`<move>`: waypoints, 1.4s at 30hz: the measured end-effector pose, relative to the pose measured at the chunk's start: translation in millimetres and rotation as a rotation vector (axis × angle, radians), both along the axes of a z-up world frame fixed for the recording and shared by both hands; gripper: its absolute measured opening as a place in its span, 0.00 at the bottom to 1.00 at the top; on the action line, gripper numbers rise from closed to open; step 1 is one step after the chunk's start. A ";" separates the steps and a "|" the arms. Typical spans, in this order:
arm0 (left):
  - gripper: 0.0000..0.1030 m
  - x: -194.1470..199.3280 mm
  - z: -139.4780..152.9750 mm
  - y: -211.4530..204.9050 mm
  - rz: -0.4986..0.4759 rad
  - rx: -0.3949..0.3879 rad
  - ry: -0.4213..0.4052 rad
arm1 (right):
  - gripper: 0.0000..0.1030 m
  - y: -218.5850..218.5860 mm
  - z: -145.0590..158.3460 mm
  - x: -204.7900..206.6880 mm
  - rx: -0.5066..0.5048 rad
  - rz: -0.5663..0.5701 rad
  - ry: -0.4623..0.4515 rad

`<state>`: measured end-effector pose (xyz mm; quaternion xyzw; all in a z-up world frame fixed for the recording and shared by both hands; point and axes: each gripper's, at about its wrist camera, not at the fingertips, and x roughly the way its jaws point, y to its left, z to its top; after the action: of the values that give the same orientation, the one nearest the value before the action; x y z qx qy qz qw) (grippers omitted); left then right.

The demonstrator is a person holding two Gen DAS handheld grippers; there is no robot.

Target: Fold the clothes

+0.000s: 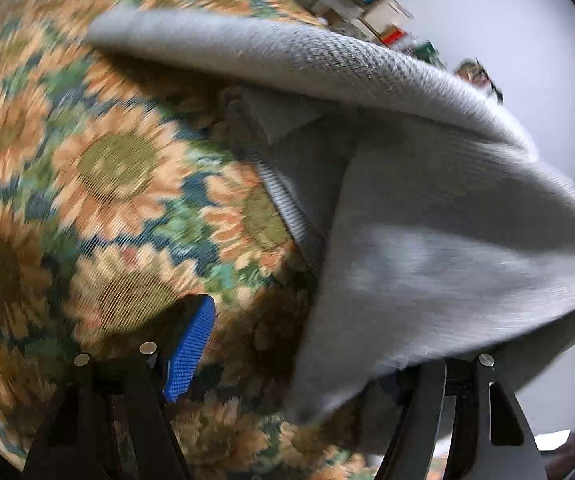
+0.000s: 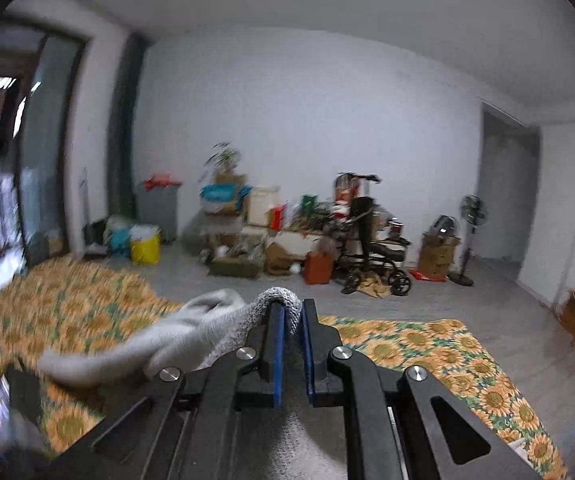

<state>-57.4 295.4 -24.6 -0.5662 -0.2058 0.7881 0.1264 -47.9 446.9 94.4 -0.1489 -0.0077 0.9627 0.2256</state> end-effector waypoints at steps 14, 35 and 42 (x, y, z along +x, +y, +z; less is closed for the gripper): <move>0.77 24.8 104.4 20.1 -0.318 0.244 0.270 | 0.04 166.2 39.6 190.1 -0.102 -0.990 0.234; 0.77 25.5 20.9 -108.1 0.116 0.196 -0.017 | 0.09 -0.9 -113.9 7.8 -0.088 0.012 -0.457; 0.77 23.2 42.1 -107.0 0.181 0.321 0.021 | 0.07 142.0 26.0 52.3 0.002 -0.455 -0.059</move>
<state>-34.2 188.3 17.4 -0.5098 -0.3777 0.7591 0.1458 4.3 588.9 120.4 -0.1746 0.0185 0.8823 0.4368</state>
